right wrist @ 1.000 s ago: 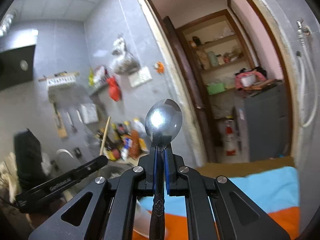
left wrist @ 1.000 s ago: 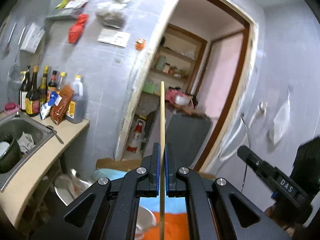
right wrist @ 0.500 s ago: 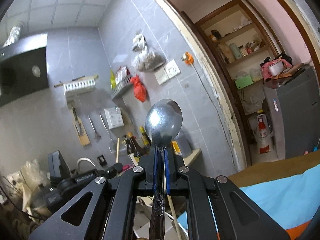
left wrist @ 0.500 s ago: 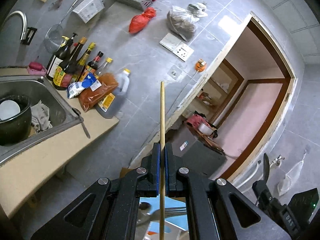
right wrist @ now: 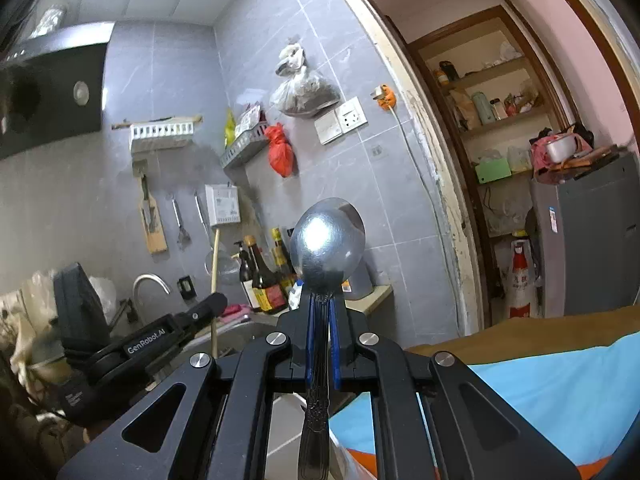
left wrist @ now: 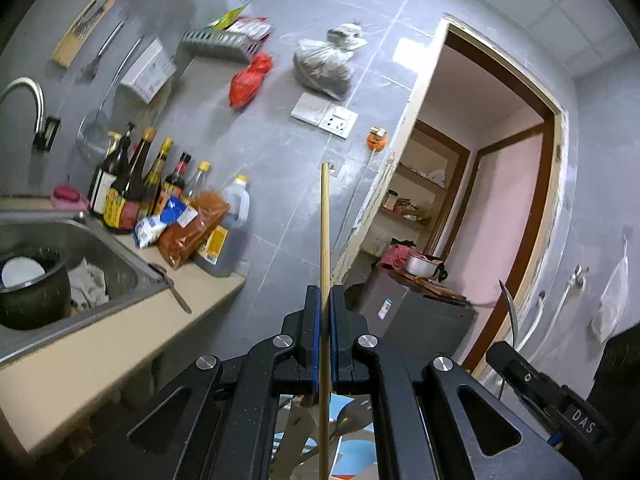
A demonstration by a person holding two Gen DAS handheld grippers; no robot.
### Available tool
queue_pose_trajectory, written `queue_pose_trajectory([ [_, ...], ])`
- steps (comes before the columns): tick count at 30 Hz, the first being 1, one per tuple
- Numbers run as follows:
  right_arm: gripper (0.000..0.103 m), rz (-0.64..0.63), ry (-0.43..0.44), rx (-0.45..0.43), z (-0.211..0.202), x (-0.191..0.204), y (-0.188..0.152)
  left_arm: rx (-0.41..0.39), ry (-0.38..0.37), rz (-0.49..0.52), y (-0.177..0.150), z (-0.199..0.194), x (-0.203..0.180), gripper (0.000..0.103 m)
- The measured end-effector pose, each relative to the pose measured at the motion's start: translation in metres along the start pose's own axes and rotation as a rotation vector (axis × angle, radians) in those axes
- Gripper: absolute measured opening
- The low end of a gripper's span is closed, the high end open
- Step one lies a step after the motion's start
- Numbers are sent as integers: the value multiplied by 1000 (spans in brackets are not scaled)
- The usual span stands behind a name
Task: Organize utensils
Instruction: 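Lift the chopstick with the left tool while the right tool lifts the spoon toward the caddy, then lower the chopstick into the caddy with the left tool while the right tool inserts the spoon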
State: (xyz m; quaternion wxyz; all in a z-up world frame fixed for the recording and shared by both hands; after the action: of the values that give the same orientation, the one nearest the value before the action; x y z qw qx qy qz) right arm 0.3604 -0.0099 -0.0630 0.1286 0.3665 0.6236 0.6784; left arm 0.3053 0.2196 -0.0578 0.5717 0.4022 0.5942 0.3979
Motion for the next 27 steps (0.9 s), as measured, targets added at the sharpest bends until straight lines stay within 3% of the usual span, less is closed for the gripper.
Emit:
queue_pose_trajectory([
  [7,7,-43,-13,-15,-6,7,-6,-1,3,87,-21,-6,-5,2],
  [20,11,-38,-16,37,-13,11,-10,143,-8,104,-30,-6,-1,4],
  [22,17,-28,-19,43,-15,11,-12,156,-18,110,-30,-7,-3,8],
  [27,19,-2,-31,57,-20,11,-12,178,-35,104,-26,-11,-6,24],
])
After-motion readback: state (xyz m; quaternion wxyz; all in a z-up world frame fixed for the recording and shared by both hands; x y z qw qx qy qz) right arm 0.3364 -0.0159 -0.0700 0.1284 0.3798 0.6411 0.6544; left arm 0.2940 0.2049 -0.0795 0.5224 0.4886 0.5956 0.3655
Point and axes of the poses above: each gripper's, at about its wrist camera, not at the fingertips, and z roughly the way its jaws point, x to its left, y to its top, the point moved 1 cm from there along z, roughly the way its jaws point, and after that the axes turned 3 degrees about z, right-handed, at the moved point
